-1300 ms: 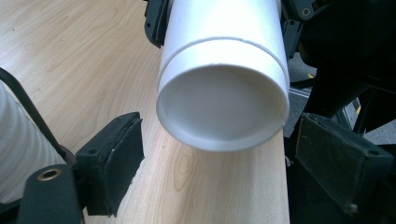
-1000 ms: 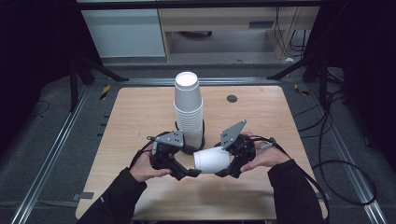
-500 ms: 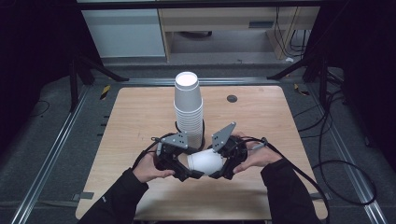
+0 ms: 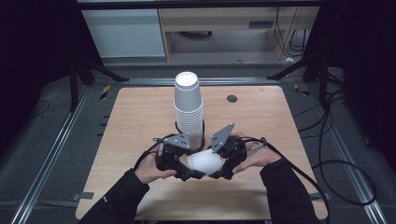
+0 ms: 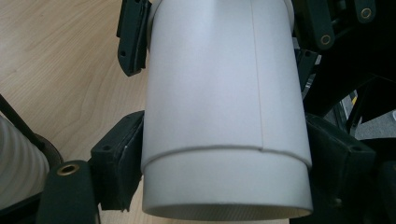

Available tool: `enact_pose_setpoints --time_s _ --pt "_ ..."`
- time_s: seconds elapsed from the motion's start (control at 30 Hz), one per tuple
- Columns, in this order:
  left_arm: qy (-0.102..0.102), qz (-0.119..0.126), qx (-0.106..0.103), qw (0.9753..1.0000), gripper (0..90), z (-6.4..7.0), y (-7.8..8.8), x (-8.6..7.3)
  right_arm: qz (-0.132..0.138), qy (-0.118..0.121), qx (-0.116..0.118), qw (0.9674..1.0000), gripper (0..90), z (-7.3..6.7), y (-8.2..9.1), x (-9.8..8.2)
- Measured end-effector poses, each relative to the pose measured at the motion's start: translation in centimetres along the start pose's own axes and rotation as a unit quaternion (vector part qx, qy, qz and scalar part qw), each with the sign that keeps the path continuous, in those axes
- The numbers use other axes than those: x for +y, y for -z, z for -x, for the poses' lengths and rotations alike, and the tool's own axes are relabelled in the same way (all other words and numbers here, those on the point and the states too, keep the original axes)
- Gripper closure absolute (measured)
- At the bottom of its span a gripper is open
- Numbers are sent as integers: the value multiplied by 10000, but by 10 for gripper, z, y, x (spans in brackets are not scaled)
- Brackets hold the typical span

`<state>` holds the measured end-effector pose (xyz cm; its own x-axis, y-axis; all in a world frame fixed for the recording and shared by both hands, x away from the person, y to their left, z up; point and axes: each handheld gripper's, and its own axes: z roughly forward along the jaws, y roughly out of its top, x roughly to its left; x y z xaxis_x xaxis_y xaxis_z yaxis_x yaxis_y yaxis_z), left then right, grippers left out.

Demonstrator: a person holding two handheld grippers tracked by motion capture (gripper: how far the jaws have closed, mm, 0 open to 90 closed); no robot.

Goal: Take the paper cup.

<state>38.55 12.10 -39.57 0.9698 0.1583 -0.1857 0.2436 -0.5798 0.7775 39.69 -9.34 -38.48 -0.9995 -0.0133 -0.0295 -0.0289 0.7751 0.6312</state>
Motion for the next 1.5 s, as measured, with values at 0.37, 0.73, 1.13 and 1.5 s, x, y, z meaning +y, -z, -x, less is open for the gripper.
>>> enact_pose_setpoints --time_s 0.37,0.73,1.13,1.5 --pt "40 53 5 10000 221 0 1 -1 93 -12 -45 9999 77 1 0 -1" --pt "35 127 4 9999 223 0 3 -1 196 -31 -64 9998 71 1 2 -2" --pt "-4 116 50 9999 222 -1 7 -2 655 -190 -181 9975 60 0 21 -4" --pt "86 229 112 9996 218 -6 13 -6 1574 -496 -709 9837 65 0 58 -16"
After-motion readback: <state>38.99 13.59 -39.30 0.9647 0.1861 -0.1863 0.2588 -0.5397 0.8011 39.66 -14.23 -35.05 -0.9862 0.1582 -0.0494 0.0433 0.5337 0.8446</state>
